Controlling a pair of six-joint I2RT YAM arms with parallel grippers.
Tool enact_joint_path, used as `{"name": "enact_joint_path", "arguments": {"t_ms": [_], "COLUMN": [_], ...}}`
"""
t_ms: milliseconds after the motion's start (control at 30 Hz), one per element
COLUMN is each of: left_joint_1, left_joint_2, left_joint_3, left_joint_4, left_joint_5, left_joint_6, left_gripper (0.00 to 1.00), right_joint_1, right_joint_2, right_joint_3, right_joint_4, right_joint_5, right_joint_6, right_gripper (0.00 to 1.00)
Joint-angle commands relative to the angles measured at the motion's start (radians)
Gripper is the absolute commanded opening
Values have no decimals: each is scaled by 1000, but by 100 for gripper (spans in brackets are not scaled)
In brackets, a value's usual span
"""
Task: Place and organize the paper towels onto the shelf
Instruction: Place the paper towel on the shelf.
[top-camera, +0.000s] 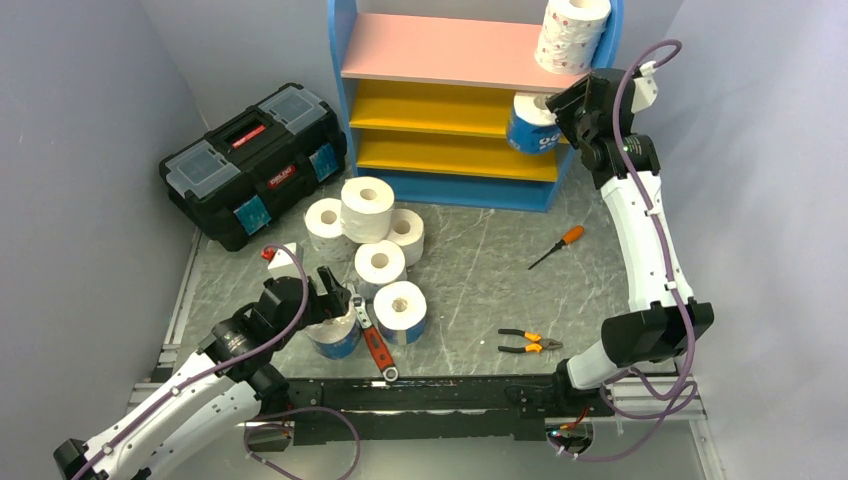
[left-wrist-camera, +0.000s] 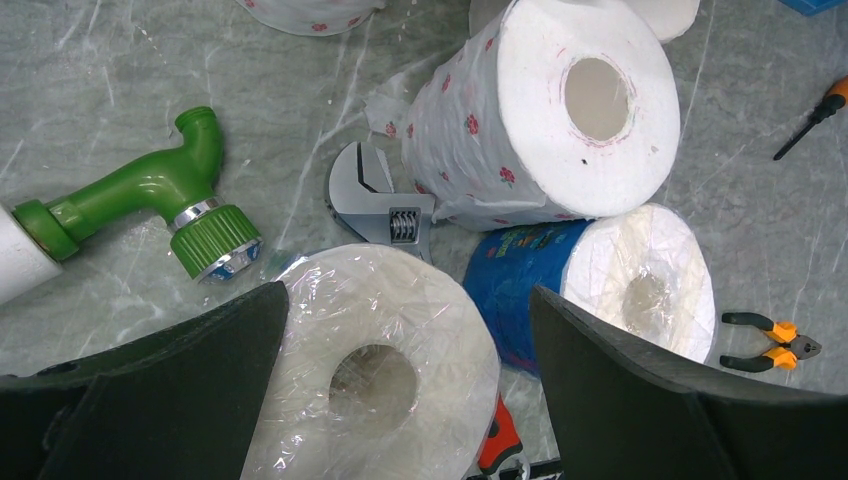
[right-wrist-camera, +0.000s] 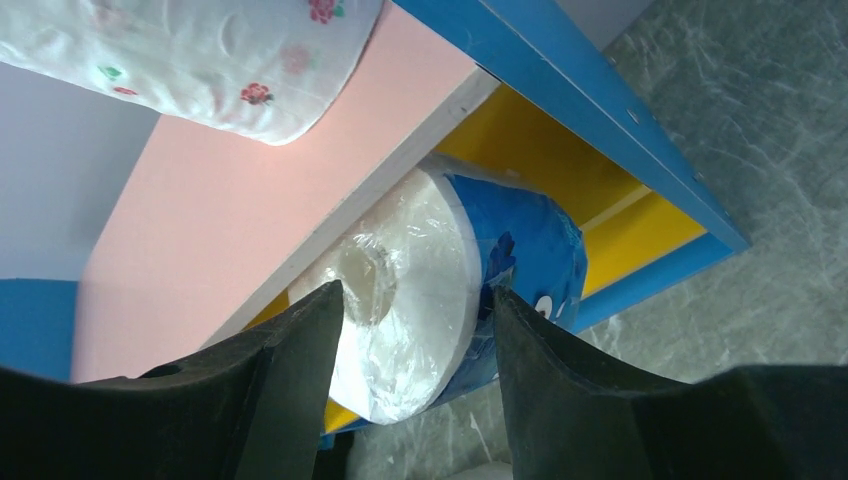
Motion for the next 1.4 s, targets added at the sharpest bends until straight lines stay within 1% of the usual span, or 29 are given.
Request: {"name": "enact_joint_path", "arguments": {"t_ms": [0, 267, 733, 1067, 1233, 1367], "left_joint_1": [-2, -2, -2, -2, -2, -3], "left_joint_2": [6, 9, 24, -1, -21, -27], "left_joint_3": [16, 13, 21, 26, 26, 28], "left_joint_4": [-11, -10, -8, -24, -24, -28], "left_joint_5": [6, 10, 15, 20, 23, 24], "left_joint_6": [2, -1, 9, 12, 12, 15], "left_gripper": [98, 98, 97, 98, 98, 97], "right_joint_1": [-5, -5, -17, -17, -15, -2], "right_joint_2": [10, -2, 4, -95, -202, -268], "right_joint_3": [44, -36, -66, -106, -214, -285], "right_joint_4": [65, 163, 214, 190, 241, 264], "right_joint_5": [-28, -88, -121, -115, -127, -156], "right_joint_6": [12, 5, -30, -76, -113, -221], "right_gripper": [59, 64, 66, 68, 72, 72]}}
